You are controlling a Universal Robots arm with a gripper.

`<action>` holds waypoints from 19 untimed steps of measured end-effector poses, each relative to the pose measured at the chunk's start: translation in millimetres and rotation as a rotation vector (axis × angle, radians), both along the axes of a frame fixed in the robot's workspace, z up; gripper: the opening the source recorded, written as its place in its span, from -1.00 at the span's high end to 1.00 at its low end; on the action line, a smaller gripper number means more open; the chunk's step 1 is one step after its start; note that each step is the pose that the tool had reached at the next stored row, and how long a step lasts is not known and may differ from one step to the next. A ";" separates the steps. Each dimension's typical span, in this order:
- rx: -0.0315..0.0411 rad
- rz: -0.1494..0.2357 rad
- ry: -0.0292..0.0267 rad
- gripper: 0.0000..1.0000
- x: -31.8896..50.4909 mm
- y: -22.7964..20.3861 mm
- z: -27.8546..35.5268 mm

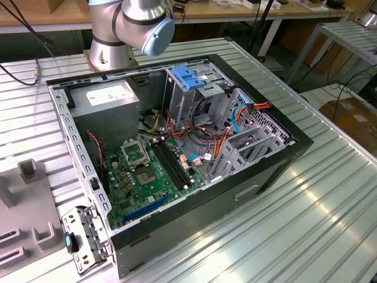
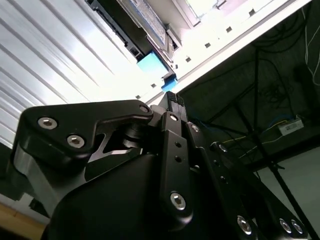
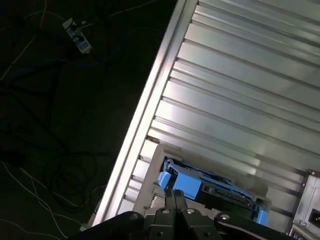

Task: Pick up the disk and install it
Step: 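Pick up the disk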

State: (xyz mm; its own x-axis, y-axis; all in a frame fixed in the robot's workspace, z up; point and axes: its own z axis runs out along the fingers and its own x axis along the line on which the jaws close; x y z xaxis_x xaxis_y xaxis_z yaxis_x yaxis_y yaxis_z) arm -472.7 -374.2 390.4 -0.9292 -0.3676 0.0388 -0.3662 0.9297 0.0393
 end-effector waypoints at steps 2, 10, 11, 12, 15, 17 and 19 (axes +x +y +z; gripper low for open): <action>0.0000 0.036 -0.0001 0.79 0.0 0.0 0.0; 0.0000 0.157 -0.0001 0.79 0.0 0.0 0.0; 0.0000 0.171 -0.0001 0.79 0.0 0.0 0.0; 0.0000 0.186 -0.0001 0.79 0.0 0.0 0.0; 0.0000 0.231 0.0000 0.79 0.1 0.0 0.0; 0.0000 0.265 0.0000 0.79 0.1 0.0 0.0; 0.0000 0.301 -0.0001 0.79 0.1 0.0 0.0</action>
State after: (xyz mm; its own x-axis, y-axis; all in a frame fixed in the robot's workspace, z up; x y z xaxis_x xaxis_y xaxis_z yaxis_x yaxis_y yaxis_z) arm -472.5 -374.1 390.4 -0.7786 -0.6263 0.0388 -0.6251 0.7796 0.0393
